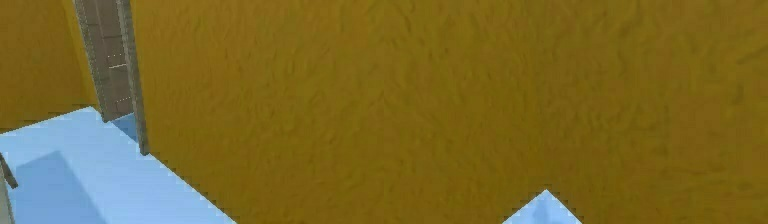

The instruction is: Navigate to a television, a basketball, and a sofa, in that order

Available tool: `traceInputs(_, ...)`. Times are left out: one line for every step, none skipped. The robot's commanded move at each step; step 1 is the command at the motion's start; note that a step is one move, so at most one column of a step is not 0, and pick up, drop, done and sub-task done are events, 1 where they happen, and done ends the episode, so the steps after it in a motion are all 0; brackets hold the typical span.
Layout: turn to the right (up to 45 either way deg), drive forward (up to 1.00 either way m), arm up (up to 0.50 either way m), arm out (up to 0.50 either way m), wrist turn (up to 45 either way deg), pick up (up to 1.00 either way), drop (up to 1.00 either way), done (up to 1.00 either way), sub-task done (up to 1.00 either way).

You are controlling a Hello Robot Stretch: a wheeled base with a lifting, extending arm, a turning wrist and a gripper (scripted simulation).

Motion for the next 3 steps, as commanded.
traceInputs(-15.0,0.00,0.00,0.00,0.0,0.00,0.00,0.00,0.00)
traceInputs(0.0,0.60,0.00,0.00,0.0,0.00,0.00,0.00,0.00)
traceInputs(-15.0,0.00,0.00,0.00,0.0,0.00,0.00,0.00,0.00)
